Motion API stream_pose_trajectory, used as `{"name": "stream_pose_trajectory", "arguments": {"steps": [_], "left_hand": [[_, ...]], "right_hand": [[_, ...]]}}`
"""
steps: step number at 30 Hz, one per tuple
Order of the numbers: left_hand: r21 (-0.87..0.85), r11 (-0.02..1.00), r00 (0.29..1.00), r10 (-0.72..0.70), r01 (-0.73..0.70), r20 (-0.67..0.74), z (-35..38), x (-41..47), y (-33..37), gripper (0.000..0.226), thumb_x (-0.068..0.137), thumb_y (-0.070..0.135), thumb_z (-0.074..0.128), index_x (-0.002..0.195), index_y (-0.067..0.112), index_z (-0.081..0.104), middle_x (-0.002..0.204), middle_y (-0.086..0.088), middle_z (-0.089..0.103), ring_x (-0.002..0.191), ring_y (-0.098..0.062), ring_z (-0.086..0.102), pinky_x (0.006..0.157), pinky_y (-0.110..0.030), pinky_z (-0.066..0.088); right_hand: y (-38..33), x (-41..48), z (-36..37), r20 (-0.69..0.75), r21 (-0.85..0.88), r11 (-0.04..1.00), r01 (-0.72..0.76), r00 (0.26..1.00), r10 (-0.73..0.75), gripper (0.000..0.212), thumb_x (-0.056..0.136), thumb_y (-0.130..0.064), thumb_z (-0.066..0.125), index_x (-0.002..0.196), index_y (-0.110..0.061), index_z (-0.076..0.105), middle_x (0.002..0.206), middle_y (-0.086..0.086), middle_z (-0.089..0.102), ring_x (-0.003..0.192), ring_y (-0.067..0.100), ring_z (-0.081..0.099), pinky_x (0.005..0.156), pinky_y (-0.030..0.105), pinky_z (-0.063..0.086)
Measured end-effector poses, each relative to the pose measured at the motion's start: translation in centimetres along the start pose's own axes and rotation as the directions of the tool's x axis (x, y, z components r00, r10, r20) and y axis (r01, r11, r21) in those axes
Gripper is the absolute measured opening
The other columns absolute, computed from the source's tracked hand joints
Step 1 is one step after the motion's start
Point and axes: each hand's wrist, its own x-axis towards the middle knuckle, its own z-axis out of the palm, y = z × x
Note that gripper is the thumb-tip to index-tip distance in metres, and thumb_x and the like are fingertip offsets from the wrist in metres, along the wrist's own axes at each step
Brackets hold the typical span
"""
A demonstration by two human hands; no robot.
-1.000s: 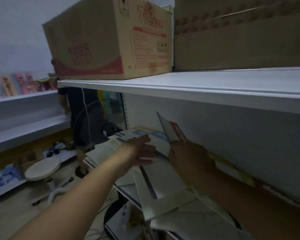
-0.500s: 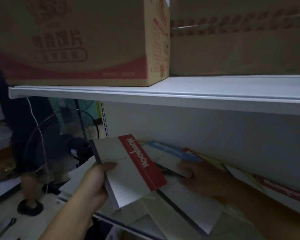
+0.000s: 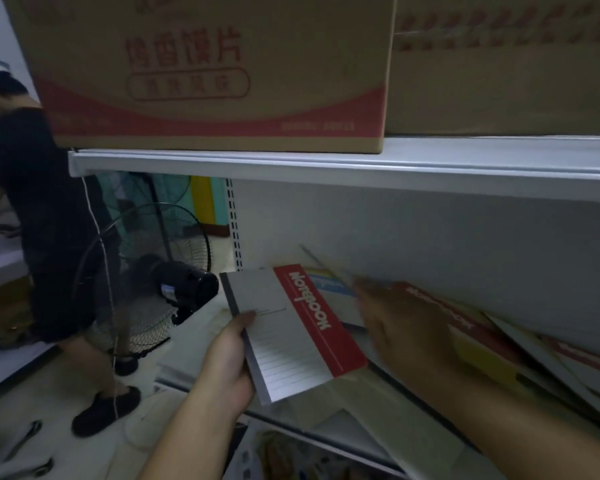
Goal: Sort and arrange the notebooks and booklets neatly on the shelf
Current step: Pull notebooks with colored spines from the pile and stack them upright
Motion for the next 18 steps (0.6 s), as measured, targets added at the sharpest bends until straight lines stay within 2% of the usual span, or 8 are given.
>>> {"name": "stream_pose_trajectory", "arguments": {"steps": [2, 4, 7, 9, 12, 13, 16, 18], "left_hand": [[-0.050, 0.999, 1.000, 0.012, -0.013, -0.006, 0.3, 0.1, 0.1, 0.036, 0.096, 0.031, 0.047, 0.120, 0.007, 0.059, 0.105, -0.018, 0.068, 0.099, -0.036, 0.061, 0.081, -0.047, 0.049], [-0.078, 0.997, 1.000, 0.002, -0.004, -0.020, 0.6, 0.2, 0.3, 0.040, 0.096, 0.036, 0.047, 0.122, 0.007, 0.058, 0.114, -0.018, 0.066, 0.106, -0.034, 0.061, 0.089, -0.045, 0.047], [-0.047, 0.999, 0.998, -0.010, 0.007, -0.060, 0.4, 0.3, 0.3, 0.030, 0.096, 0.027, 0.048, 0.107, 0.003, 0.063, 0.096, -0.020, 0.071, 0.089, -0.033, 0.064, 0.078, -0.042, 0.050], [0.000, 1.000, 0.997, 0.003, -0.003, -0.078, -0.3, 0.3, 0.3, 0.025, 0.095, 0.020, 0.048, 0.105, 0.002, 0.062, 0.093, -0.022, 0.069, 0.087, -0.036, 0.063, 0.082, -0.045, 0.049], [0.080, 0.995, 0.990, 0.068, -0.059, -0.120, -1.9, 0.8, 0.9, 0.026, 0.094, 0.020, 0.052, 0.114, 0.005, 0.058, 0.105, -0.023, 0.066, 0.096, -0.040, 0.062, 0.082, -0.049, 0.050], [0.092, 0.993, 0.987, 0.090, -0.078, -0.137, -2.4, 0.9, 1.2, 0.027, 0.093, 0.020, 0.054, 0.116, 0.006, 0.058, 0.105, -0.022, 0.066, 0.096, -0.040, 0.062, 0.078, -0.048, 0.050], [0.099, 0.991, 0.984, 0.106, -0.092, -0.141, -3.4, 1.4, 1.6, 0.029, 0.092, 0.021, 0.056, 0.118, 0.008, 0.058, 0.104, -0.021, 0.066, 0.094, -0.039, 0.063, 0.073, -0.046, 0.050], [0.127, 0.988, 0.984, 0.106, -0.088, -0.145, -4.0, 1.7, 1.7, 0.032, 0.092, 0.022, 0.055, 0.120, 0.008, 0.057, 0.107, -0.023, 0.066, 0.097, -0.041, 0.063, 0.077, -0.049, 0.051]], "right_hand": [[-2.6, -0.2, 1.1, 0.104, 0.058, 0.994, 0.091, 0.990, -0.097, 0.026, 0.081, -0.023, 0.044, 0.084, -0.016, 0.069, 0.063, -0.002, 0.064, 0.047, 0.018, 0.060, 0.036, 0.022, 0.043], [-4.8, -0.6, 2.4, 0.206, 0.114, 0.973, 0.201, 0.953, -0.222, 0.018, 0.080, -0.023, 0.054, 0.091, -0.017, 0.068, 0.078, -0.002, 0.068, 0.063, 0.018, 0.066, 0.045, 0.026, 0.048], [-6.3, -1.0, 3.2, 0.309, 0.258, 0.914, 0.314, 0.869, -0.386, 0.025, 0.086, -0.032, 0.056, 0.099, -0.013, 0.067, 0.098, 0.001, 0.070, 0.086, 0.017, 0.068, 0.059, 0.028, 0.056], [-5.6, -0.7, 3.0, 0.340, 0.348, 0.895, 0.279, 0.852, -0.398, 0.037, 0.092, -0.045, 0.047, 0.096, -0.016, 0.070, 0.101, 0.000, 0.071, 0.091, 0.016, 0.068, 0.066, 0.029, 0.057], [-2.8, 0.4, 2.5, 0.268, 0.296, 0.954, -0.053, 0.963, -0.029, 0.034, 0.087, -0.041, 0.052, 0.104, -0.019, 0.072, 0.114, -0.002, 0.069, 0.105, 0.015, 0.065, 0.086, 0.029, 0.054], [-1.5, 0.6, 2.5, 0.282, 0.258, 0.947, -0.190, 0.952, 0.115, 0.033, 0.087, -0.034, 0.056, 0.109, -0.015, 0.070, 0.118, -0.001, 0.067, 0.110, 0.015, 0.062, 0.090, 0.029, 0.050], [2.0, 0.2, 2.9, 0.494, 0.154, 0.874, -0.462, 0.802, 0.337, 0.043, 0.087, -0.030, 0.062, 0.127, -0.013, 0.056, 0.127, -0.003, 0.056, 0.119, 0.012, 0.052, 0.097, 0.025, 0.040], [3.4, -0.5, 3.6, 0.572, 0.032, 0.900, -0.434, 0.746, 0.339, 0.049, 0.086, -0.041, 0.061, 0.130, -0.019, 0.054, 0.131, -0.006, 0.056, 0.120, 0.012, 0.052, 0.098, 0.024, 0.041]]}}
